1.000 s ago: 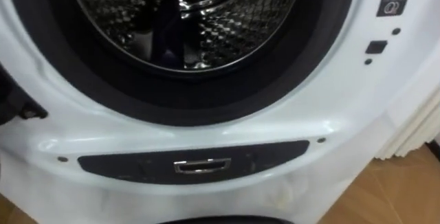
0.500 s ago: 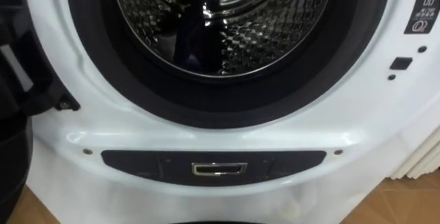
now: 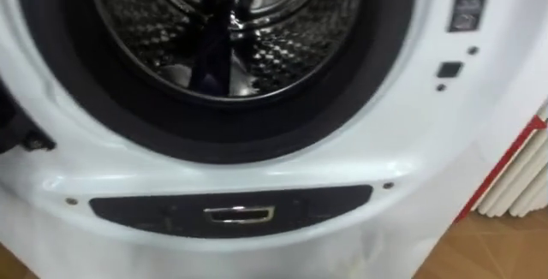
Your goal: Pick clothes from washing machine
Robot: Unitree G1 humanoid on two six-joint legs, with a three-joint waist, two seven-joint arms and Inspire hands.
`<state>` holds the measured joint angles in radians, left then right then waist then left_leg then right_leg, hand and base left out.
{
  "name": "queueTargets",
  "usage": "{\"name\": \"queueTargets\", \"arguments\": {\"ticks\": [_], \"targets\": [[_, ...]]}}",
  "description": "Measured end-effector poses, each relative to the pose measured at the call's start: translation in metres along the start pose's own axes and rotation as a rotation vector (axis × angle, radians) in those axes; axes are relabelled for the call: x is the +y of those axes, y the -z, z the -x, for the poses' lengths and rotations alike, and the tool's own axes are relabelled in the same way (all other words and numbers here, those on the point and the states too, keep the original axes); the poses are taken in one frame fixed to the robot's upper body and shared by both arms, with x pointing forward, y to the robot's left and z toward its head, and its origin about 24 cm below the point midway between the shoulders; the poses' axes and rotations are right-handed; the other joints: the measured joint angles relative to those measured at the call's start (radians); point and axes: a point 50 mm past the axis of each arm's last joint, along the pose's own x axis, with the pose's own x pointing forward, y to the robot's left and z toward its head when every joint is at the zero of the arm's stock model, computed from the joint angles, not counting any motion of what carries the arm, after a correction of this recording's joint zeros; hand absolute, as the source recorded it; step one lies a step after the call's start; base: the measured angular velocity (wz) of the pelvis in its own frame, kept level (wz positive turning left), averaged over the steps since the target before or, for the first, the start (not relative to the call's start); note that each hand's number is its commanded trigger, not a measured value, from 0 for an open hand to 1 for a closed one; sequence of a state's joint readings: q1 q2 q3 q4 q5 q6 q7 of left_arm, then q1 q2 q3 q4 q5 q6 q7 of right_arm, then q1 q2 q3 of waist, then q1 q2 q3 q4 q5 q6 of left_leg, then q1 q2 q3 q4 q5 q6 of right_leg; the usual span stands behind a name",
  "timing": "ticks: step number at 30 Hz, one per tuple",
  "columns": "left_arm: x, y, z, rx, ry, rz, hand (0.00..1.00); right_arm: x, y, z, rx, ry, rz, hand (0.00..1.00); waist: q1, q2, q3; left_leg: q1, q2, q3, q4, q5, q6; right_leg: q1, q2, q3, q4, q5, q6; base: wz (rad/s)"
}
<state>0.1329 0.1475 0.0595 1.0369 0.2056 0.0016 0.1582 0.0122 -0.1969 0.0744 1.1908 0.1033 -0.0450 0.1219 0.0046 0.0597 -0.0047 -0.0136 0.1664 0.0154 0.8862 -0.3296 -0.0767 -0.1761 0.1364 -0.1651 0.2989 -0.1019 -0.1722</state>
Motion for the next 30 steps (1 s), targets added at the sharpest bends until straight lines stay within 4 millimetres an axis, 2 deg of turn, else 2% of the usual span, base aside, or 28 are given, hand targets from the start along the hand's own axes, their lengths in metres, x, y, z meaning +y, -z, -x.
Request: {"name": "queueTargets", "arguments": {"ticks": [1,2,3,5,6,7,8,10,11,12,13,14,15,16,17,18,19,20,21,22,23,24,25,26,27,28,29,30], "targets": [[-0.001,-0.02,-0.004,-0.054,0.008,-0.007,0.0,-0.001,-0.007,-0.001,-0.015,0.009,0.005,0.0,-0.005,0.005,-0.0004,0.043,-0.002,-0.01,-0.008,0.014,-0.024,-0.027,-0.005,-0.006,0.025,0.0,0.0,0.2],[-0.002,-0.033,-0.006,-0.088,0.014,-0.007,0.0,-0.001,-0.009,-0.002,-0.021,0.013,0.003,0.0,-0.008,0.006,0.0025,0.067,-0.005,-0.014,-0.02,0.021,-0.035,-0.045,-0.008,-0.01,0.037,0.001,0.0,0.18],[-0.004,-0.051,-0.008,-0.113,0.026,0.017,0.0,-0.001,-0.012,-0.002,-0.031,0.018,0.003,0.0,-0.01,0.01,0.003,0.112,-0.005,-0.027,-0.055,0.024,-0.041,-0.077,-0.014,-0.024,0.057,0.003,-0.001,0.22],[-0.007,-0.066,-0.009,-0.153,0.046,0.021,0.0,-0.002,-0.019,-0.003,-0.051,0.023,0.002,0.0,-0.018,0.025,0.0017,0.169,-0.008,-0.046,-0.151,0.017,-0.041,-0.125,-0.017,-0.048,0.073,0.018,0.0,0.28],[-0.008,-0.077,-0.009,-0.186,0.054,0.009,0.0,-0.001,-0.026,-0.004,-0.069,0.026,0.0,0.0,-0.026,0.024,0.009,0.19,-0.011,-0.061,-0.22,0.015,-0.038,-0.164,-0.025,-0.063,0.089,0.032,0.001,0.29],[-0.01,-0.086,-0.009,-0.213,0.064,-0.003,0.0,-0.001,-0.033,-0.005,-0.086,0.032,0.002,0.0,-0.028,0.017,0.015,0.211,-0.019,-0.062,-0.311,-0.002,-0.025,-0.204,-0.031,-0.064,0.099,0.051,0.003,0.27],[-0.011,-0.089,-0.008,-0.223,0.068,-0.012,0.0,-0.002,-0.036,-0.005,-0.095,0.035,0.001,0.0,-0.027,0.016,0.0156,0.219,-0.022,-0.061,-0.361,-0.013,-0.021,-0.221,-0.032,-0.064,0.098,0.064,0.005,0.18],[-0.014,-0.095,-0.008,-0.241,0.08,-0.031,0.0,-0.001,-0.042,-0.006,-0.115,0.044,-0.004,0.0,-0.026,0.008,0.0168,0.245,-0.031,-0.052,-0.527,-0.101,0.003,-0.259,-0.043,-0.064,0.056,0.147,0.015,0.09],[-0.015,-0.094,-0.007,-0.241,0.083,-0.038,0.0,0.0,-0.044,-0.006,-0.124,0.045,-0.002,0.0,-0.027,0.006,0.016,0.249,-0.044,-0.05,-0.567,-0.111,0.013,-0.258,-0.05,-0.063,0.022,0.179,0.024,0.12],[-0.017,-0.092,-0.007,-0.241,0.089,-0.039,0.0,0.001,-0.044,-0.005,-0.134,0.043,-0.006,0.0,-0.036,-0.007,0.015,0.245,-0.076,-0.038,-0.621,-0.117,0.034,-0.241,-0.068,-0.058,-0.058,0.254,0.048,0.23],[-0.018,-0.088,-0.007,-0.232,0.094,-0.035,0.0,0.004,-0.042,-0.005,-0.13,0.036,-0.007,0.0,-0.043,-0.034,0.0134,0.225,-0.117,-0.016,-0.637,-0.113,0.058,-0.211,-0.088,-0.031,-0.163,0.341,0.087,0.3],[-0.018,-0.085,-0.008,-0.221,0.096,-0.025,0.0,0.005,-0.039,-0.005,-0.123,0.031,0.0,0.0,-0.048,-0.048,0.0132,0.21,-0.141,-0.002,-0.631,-0.11,0.079,-0.196,-0.101,-0.006,-0.209,0.377,0.129,0.37],[-0.018,-0.076,-0.007,-0.198,0.1,-0.013,0.0,0.008,-0.032,-0.005,-0.102,0.021,0.008,0.0,-0.053,-0.06,0.0195,0.186,-0.149,0.054,-0.604,-0.112,0.096,-0.19,-0.12,0.023,-0.185,0.361,0.158,0.37],[-0.021,-0.066,-0.006,-0.171,0.108,-0.01,0.0,0.006,-0.021,-0.003,-0.081,0.028,-0.042,0.0,-0.055,-0.044,0.025,0.176,-0.135,0.119,-0.577,-0.108,0.098,-0.196,-0.125,0.009,-0.024,0.278,0.128,0.37],[-0.022,-0.063,-0.006,-0.164,0.11,-0.011,0.0,0.005,-0.017,-0.002,-0.074,0.034,-0.069,0.0,-0.052,-0.046,0.0242,0.175,-0.131,0.14,-0.582,-0.095,0.097,-0.196,-0.131,0.005,0.058,0.218,0.11,0.28],[-0.022,-0.057,-0.005,-0.155,0.112,-0.01,0.0,0.003,-0.016,-0.002,-0.07,0.04,-0.087,0.0,-0.046,-0.043,0.0156,0.166,-0.125,0.168,-0.601,-0.063,0.096,-0.194,-0.144,-0.003,0.209,0.108,0.132,0.4],[-0.022,-0.055,-0.005,-0.158,0.112,-0.01,0.0,0.001,-0.015,-0.002,-0.067,0.04,-0.082,0.0,-0.044,-0.038,0.0042,0.157,-0.122,0.195,-0.627,-0.026,0.092,-0.165,-0.173,-0.004,0.321,0.005,0.144,0.46],[-0.023,-0.055,-0.005,-0.162,0.114,-0.01,0.0,0.0,-0.013,-0.001,-0.064,0.038,-0.084,0.0,-0.039,-0.041,0.003,0.158,-0.125,0.204,-0.646,-0.005,0.092,-0.14,-0.192,-0.004,0.365,-0.039,0.144,0.52],[-0.024,-0.054,-0.004,-0.167,0.119,-0.013,0.0,-0.001,-0.008,0.0,-0.053,0.034,-0.099,0.0,-0.028,-0.043,0.0013,0.16,-0.132,0.212,-0.679,0.028,0.094,-0.077,-0.228,-0.001,0.431,-0.108,0.155,0.3],[-0.023,-0.05,-0.004,-0.158,0.117,-0.009,0.0,0.002,-0.006,0.0,-0.046,0.023,-0.102,0.0,-0.011,-0.051,-0.0034,0.161,-0.133,0.227,-0.696,0.048,0.093,0.001,-0.264,0.005,0.447,-0.149,0.171,0.12],[-0.021,-0.046,-0.004,-0.149,0.115,-0.009,0.0,0.003,-0.006,0.0,-0.046,0.014,-0.103,0.0,-0.003,-0.052,-0.0029,0.158,-0.135,0.234,-0.697,0.052,0.091,0.044,-0.28,0.013,0.438,-0.159,0.181,-0.23],[-0.019,-0.039,-0.004,-0.131,0.113,-0.007,0.0,0.007,-0.007,-0.001,-0.049,0.0,-0.1,0.0,0.011,-0.065,-0.0044,0.153,-0.139,0.248,-0.68,0.055,0.087,0.13,-0.309,0.029,0.373,-0.179,0.207,-0.36],[-0.015,-0.038,-0.004,-0.126,0.102,-0.006,0.0,0.01,-0.009,-0.002,-0.056,-0.013,-0.087,0.0,0.014,-0.087,0.0007,0.135,-0.148,0.246,-0.66,0.059,0.081,0.173,-0.308,0.045,0.262,-0.207,0.23,-0.37],[-0.016,-0.038,-0.004,-0.126,0.103,-0.002,0.0,0.01,-0.009,-0.001,-0.057,-0.015,-0.088,0.0,0.016,-0.095,0.0041,0.123,-0.152,0.243,-0.653,0.06,0.079,0.182,-0.301,0.042,0.222,-0.21,0.228,-0.52],[-0.018,-0.037,-0.004,-0.124,0.109,0.003,0.0,0.012,-0.011,-0.002,-0.062,-0.02,-0.078,0.0,0.033,-0.091,0.0017,0.108,-0.148,0.221,-0.65,0.066,0.075,0.19,-0.277,0.057,0.15,-0.207,0.23,-0.76],[-0.016,-0.036,-0.004,-0.117,0.103,0.019,0.0,0.017,-0.015,-0.003,-0.07,-0.036,-0.055,0.0,0.033,-0.095,-0.0001,0.098,-0.145,0.2,-0.653,0.069,0.069,0.206,-0.264,0.055,0.078,-0.205,0.23,-0.87],[-0.015,-0.036,-0.004,-0.117,0.098,0.026,0.0,0.019,-0.017,-0.004,-0.075,-0.046,-0.041,0.0,0.032,-0.095,-0.0003,0.095,-0.144,0.201,-0.653,0.071,0.066,0.212,-0.261,0.052,0.051,-0.204,0.229,-0.77],[-0.015,-0.035,-0.005,-0.114,0.096,0.038,0.0,0.022,-0.017,-0.004,-0.074,-0.063,-0.012,0.0,0.031,-0.105,0.007,0.09,-0.135,0.201,-0.654,0.076,0.059,0.219,-0.249,0.051,0.02,-0.189,0.214,-0.48]]}}
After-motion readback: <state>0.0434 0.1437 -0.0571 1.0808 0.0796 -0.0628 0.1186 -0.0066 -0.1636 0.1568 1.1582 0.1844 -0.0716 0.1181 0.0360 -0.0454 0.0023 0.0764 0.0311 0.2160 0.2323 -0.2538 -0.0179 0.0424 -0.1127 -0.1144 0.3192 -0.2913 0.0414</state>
